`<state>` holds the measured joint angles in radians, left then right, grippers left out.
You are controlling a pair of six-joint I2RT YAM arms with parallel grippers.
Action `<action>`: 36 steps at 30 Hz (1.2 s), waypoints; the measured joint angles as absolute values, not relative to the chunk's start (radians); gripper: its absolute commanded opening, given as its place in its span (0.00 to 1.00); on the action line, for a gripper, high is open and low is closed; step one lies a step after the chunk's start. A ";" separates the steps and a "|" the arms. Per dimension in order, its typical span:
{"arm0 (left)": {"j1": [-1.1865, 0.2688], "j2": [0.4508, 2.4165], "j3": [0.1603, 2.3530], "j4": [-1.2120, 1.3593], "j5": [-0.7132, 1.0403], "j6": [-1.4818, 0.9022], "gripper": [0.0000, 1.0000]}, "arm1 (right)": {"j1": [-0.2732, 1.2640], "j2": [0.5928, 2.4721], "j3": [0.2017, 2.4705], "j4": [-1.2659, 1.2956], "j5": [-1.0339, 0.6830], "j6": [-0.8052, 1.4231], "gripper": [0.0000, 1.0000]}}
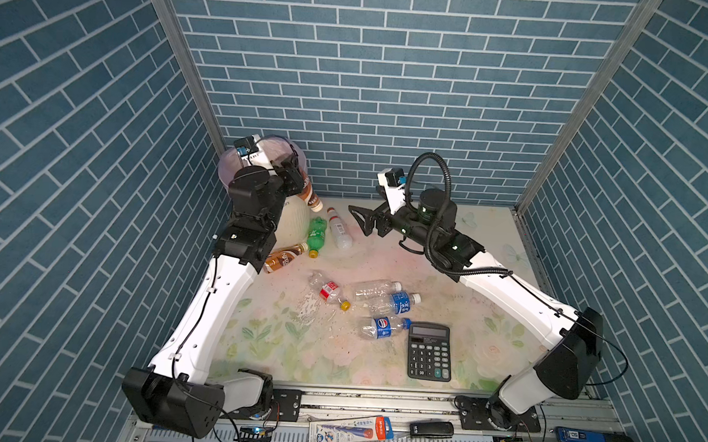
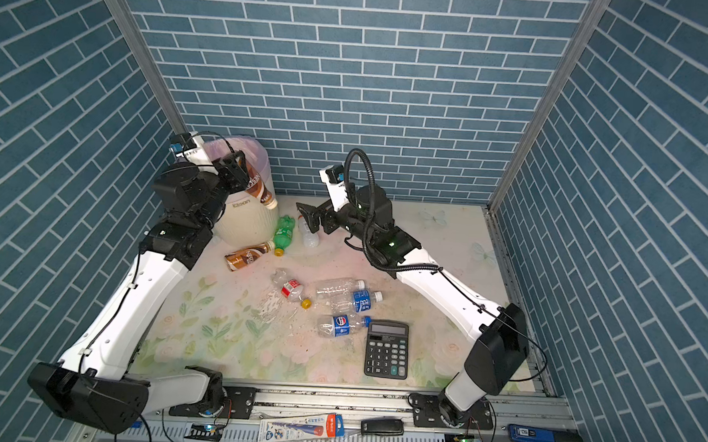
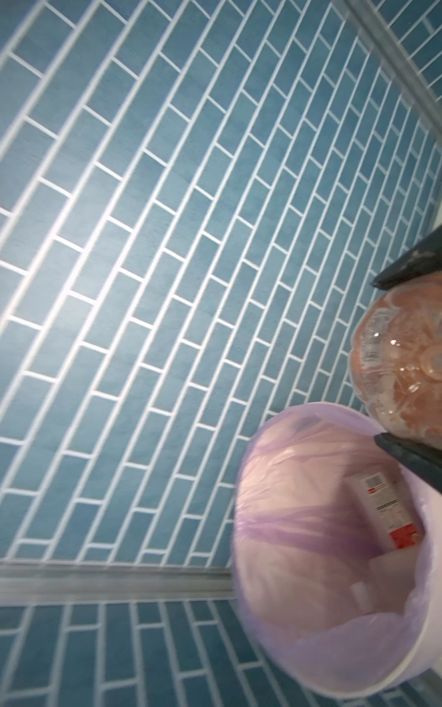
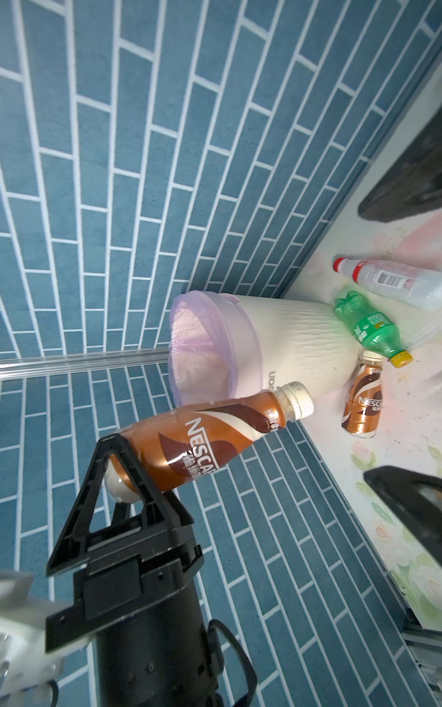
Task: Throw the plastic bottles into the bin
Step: 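Raise the Nescafe bottle over the bin and open the left gripper, then bring left gripper back toward the pile while right gripper reaches the red-cap bottle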
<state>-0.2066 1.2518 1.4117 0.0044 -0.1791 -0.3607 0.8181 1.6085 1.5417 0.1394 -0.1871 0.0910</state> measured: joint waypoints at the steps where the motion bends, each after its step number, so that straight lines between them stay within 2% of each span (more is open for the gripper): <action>1: -0.204 1.251 1.425 0.034 -0.191 -0.333 0.51 | 0.818 1.618 1.560 0.142 -0.189 0.086 0.99; 9: -0.189 1.277 1.623 0.239 -0.238 -0.112 0.52 | 0.810 1.654 1.593 0.142 -0.196 0.051 0.99; 14: -0.108 1.381 1.782 0.263 -0.242 -0.074 0.55 | 0.797 1.674 1.593 0.142 -0.200 0.055 0.99; 17: -0.031 1.518 1.893 0.181 -0.252 -0.123 0.81 | 0.788 1.685 1.596 0.142 -0.205 0.057 0.99; 18: -0.008 1.581 1.954 0.120 -0.253 -0.149 0.95 | 0.786 1.689 1.596 0.141 -0.207 0.059 0.99; 19: 0.010 1.654 2.020 0.049 -0.252 -0.178 0.99 | 0.785 1.691 1.596 0.141 -0.207 0.064 0.99; 23: 0.046 1.832 2.077 -0.158 -0.203 -0.253 0.99 | 0.783 1.696 1.596 0.133 -0.209 0.073 0.99; 27: 0.034 1.841 1.993 -0.257 -0.149 -0.284 0.99 | 0.782 1.696 1.596 0.130 -0.209 0.076 0.99; 30: 0.013 1.789 1.980 -0.268 -0.117 -0.298 0.99 | 0.778 1.697 1.596 0.125 -0.208 0.092 0.99; 36: -0.072 1.558 1.865 -0.228 -0.059 -0.367 0.99 | 0.761 1.720 1.598 0.111 -0.202 0.148 0.99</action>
<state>-0.0723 1.5578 1.8652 -0.2276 -0.0589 -0.3672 0.7612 1.7203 1.5978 0.1108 -0.2024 0.1478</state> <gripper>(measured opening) 0.994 0.991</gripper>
